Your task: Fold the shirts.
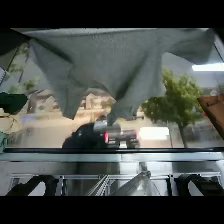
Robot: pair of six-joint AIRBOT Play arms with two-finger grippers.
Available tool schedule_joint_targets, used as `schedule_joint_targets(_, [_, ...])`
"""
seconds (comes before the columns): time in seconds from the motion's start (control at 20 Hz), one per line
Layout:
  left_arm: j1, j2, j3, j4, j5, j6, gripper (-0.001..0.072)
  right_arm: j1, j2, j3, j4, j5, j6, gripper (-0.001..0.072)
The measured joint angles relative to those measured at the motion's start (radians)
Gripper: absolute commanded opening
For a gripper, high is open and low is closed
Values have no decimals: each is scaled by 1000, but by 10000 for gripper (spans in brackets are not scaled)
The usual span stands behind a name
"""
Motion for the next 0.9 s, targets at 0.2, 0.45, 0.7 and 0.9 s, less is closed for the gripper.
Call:
schedule_joint_targets(0.2, [11, 116, 18, -2, 0, -44, 19, -10, 152, 0, -96, -54, 11, 17])
schedule_joint_targets(0.45, [14, 55, 18, -1, 118, -68, 19, -11, 109, -45, -79, -78, 22, 17])
schedule_joint_targets(0.7, [15, -211, -39, 3, 155, -4, 19, -3, -146, -188, -32, -138, 22, 17])
schedule_joint_targets(0.9, [14, -473, -67, 2, 79, 71, 36, 16, -414, -235, -10, -268, 21, 17])
